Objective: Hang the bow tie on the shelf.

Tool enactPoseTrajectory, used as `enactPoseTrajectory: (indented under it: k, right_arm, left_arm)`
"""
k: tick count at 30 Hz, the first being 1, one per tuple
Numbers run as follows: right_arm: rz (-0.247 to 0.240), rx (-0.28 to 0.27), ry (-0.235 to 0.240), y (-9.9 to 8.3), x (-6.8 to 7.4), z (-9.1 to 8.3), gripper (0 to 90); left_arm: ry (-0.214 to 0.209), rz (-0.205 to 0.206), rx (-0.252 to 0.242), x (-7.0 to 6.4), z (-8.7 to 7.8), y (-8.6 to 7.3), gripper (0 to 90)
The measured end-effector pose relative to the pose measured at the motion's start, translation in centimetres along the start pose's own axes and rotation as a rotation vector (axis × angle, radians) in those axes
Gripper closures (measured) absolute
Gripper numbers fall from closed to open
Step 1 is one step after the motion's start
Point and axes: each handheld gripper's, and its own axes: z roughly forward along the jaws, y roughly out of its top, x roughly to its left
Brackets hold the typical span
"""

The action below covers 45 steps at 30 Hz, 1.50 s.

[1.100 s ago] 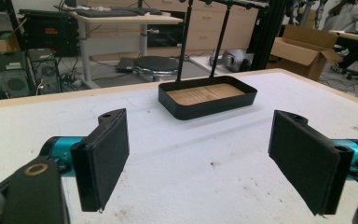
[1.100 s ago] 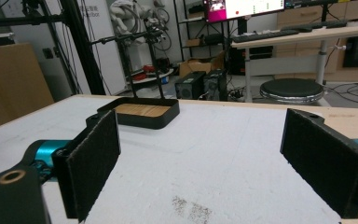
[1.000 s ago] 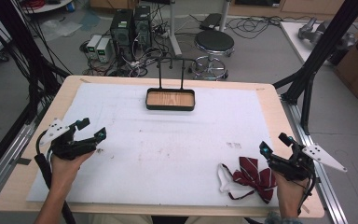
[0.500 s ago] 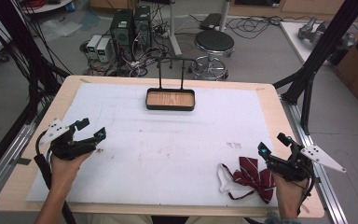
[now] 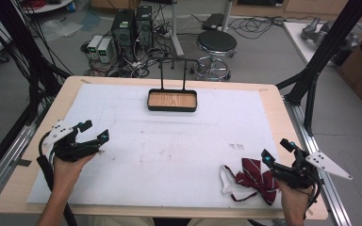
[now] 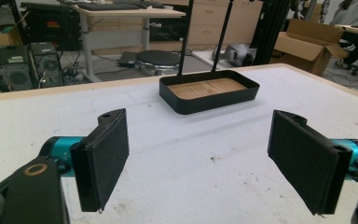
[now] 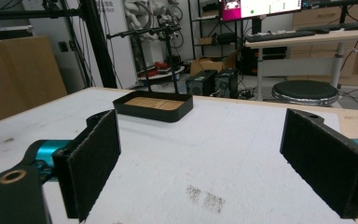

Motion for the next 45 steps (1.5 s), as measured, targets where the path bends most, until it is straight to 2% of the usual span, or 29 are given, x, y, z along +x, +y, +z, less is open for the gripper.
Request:
enactPoseTrajectory:
  k: [4, 5, 8, 12, 13, 20, 21, 24, 25, 27, 29, 31, 34, 37, 39, 43, 45]
  right_arm:
    - [-0.012, 0.002, 0.021, -0.3, 0.2, -1.1, 12.0]
    - [-0.026, 0.011, 0.029, -0.5, 0.3, -1.6, 14.6]
    - [-0.04, 0.027, 0.033, -0.8, 0.4, -1.9, 14.6]
    - [-0.062, 0.07, 0.053, -1.7, 0.5, -2.6, 17.3]
    - [-0.076, 0.108, 0.054, -2.2, 0.6, -3.0, 22.5]
    - [-0.088, 0.175, 0.059, -3.6, 0.6, -4.0, 29.6]
    - [-0.085, 0.2, 0.07, -4.1, 0.6, -4.2, 31.4]
    - [-0.101, 0.225, 0.085, -4.6, 0.6, -4.1, 34.7]
    - [-0.11, 0.252, 0.101, -5.1, 0.8, -4.0, 36.7]
    - [-0.113, 0.258, 0.113, -5.2, 0.9, -3.9, 38.3]
    - [-0.126, 0.311, 0.133, -6.0, 1.1, -3.4, 42.7]
    - [-0.127, 0.323, 0.134, -6.1, 1.2, -3.3, 44.0]
    - [-0.144, 0.381, 0.153, -6.5, 1.4, -2.8, 49.9]
    - [-0.164, 0.412, 0.163, -6.7, 1.5, -2.5, 54.3]
    - [-0.165, 0.444, 0.169, -6.8, 1.5, -2.2, 57.5]
    - [-0.167, 0.47, 0.174, -7.0, 1.5, -1.9, 59.3]
    - [-0.161, 0.507, 0.175, -7.2, 1.3, -1.5, 62.3]
  left_arm:
    - [0.0, 0.001, -0.004, 0.0, 0.0, 0.0, 20.8]
    - [0.0, 0.004, -0.001, 0.0, 0.0, 0.0, 20.8]
    - [-0.001, 0.002, 0.001, -0.1, 0.1, -0.1, 20.8]
    - [-0.003, 0.002, -0.002, -0.1, 0.0, 0.0, 20.9]
    - [-0.002, 0.003, -0.004, -0.1, 0.0, 0.0, 20.9]
    - [-0.004, 0.003, 0.001, -0.2, 0.2, 0.0, 20.9]
    - [-0.003, 0.003, 0.001, -0.2, 0.2, 0.0, 20.9]
    - [-0.003, 0.003, 0.0, -0.2, 0.2, 0.0, 20.9]
    - [-0.004, 0.003, 0.0, -0.2, 0.2, 0.0, 20.9]
    - [-0.002, 0.0, -0.002, -0.2, 0.2, 0.0, 20.9]
    - [-0.001, 0.0, -0.006, -0.2, 0.1, 0.0, 20.9]
    - [0.001, 0.002, -0.008, -0.1, 0.0, 0.0, 20.9]
    - [0.001, 0.001, -0.009, -0.1, 0.0, 0.1, 20.9]
    - [0.0, 0.0, -0.008, -0.1, 0.0, 0.1, 20.9]
    - [-0.001, 0.001, -0.01, -0.1, 0.0, 0.1, 21.0]
    - [-0.001, -0.002, -0.012, -0.1, 0.0, 0.1, 21.0]
    - [0.002, -0.004, -0.014, -0.1, 0.0, 0.1, 21.0]
